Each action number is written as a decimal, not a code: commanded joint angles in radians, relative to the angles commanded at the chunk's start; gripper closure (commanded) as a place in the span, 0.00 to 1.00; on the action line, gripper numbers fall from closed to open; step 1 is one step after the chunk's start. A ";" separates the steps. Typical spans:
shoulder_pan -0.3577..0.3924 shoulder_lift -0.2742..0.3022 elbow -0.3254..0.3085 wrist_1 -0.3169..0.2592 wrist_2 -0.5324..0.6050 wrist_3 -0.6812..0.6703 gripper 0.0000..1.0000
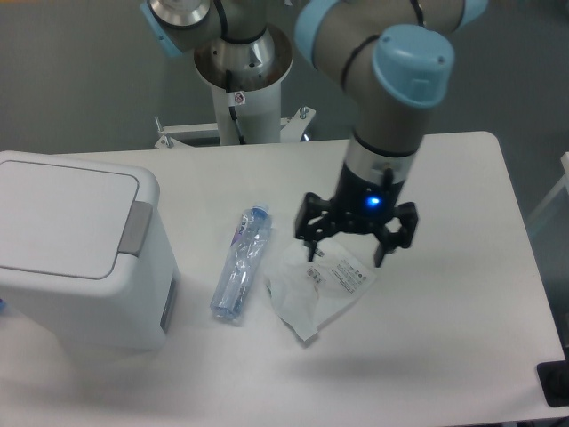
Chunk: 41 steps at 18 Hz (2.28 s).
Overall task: Open the trash can
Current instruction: 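Move the open gripper across the table toward the trash can's grey lid handle, then lower the gripper onto the grey lid handle and push against it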
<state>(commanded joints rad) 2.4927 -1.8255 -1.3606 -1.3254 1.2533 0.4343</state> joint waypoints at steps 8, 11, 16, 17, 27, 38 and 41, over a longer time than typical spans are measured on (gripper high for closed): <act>-0.038 0.074 -0.025 0.008 -0.150 -0.176 0.00; -0.089 0.072 -0.032 0.012 -0.144 -0.192 0.00; -0.149 0.077 -0.060 0.043 -0.144 -0.201 0.00; -0.153 0.089 -0.069 0.043 -0.146 -0.201 0.00; -0.193 0.101 -0.106 0.051 -0.144 -0.195 0.00; -0.204 0.088 -0.129 0.075 -0.130 -0.184 0.00; -0.204 0.084 -0.129 0.077 -0.129 -0.184 0.00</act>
<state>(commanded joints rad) 2.2887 -1.7411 -1.4895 -1.2487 1.1244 0.2500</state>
